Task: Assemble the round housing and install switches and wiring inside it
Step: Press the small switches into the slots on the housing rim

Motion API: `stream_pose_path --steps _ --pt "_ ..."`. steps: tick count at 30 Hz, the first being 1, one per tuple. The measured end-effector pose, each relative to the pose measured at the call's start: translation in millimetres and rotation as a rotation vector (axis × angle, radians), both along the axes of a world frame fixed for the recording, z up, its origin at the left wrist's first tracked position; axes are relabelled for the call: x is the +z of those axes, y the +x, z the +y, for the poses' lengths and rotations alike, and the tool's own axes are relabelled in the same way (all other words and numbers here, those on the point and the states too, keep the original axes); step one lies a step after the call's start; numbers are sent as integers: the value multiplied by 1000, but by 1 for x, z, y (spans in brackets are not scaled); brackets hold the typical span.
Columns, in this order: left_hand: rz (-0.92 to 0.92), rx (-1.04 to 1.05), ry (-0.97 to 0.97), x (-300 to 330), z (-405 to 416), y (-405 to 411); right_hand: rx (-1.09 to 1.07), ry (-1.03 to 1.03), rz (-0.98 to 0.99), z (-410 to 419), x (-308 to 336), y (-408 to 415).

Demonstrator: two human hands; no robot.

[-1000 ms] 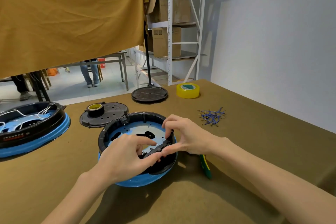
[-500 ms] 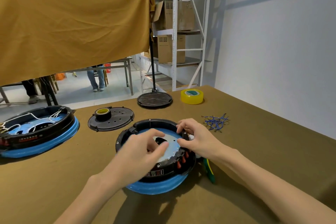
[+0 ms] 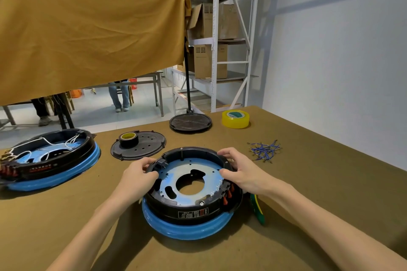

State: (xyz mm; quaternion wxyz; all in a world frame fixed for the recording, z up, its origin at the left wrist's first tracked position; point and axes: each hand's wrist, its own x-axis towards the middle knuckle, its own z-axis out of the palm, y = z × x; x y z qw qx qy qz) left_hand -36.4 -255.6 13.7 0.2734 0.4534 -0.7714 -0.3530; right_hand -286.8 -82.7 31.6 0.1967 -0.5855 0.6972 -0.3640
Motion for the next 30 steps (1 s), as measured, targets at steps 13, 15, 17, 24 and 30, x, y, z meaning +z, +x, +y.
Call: stream_pose_path --steps 13,15,17,24,30 --pt "-239 139 -233 17 5 -18 -25 17 10 -1 0 -4" --pt "-275 155 -288 18 5 -19 -30 12 16 -1 -1 -4" --pt "-213 123 -266 17 6 -17 -32 4 19 -2 -3 -5" --pt "-269 123 -377 14 2 -14 -17 -6 30 -5 -6 -8" --pt "-413 52 -338 13 -2 -12 -19 -25 12 -6 -10 -8"
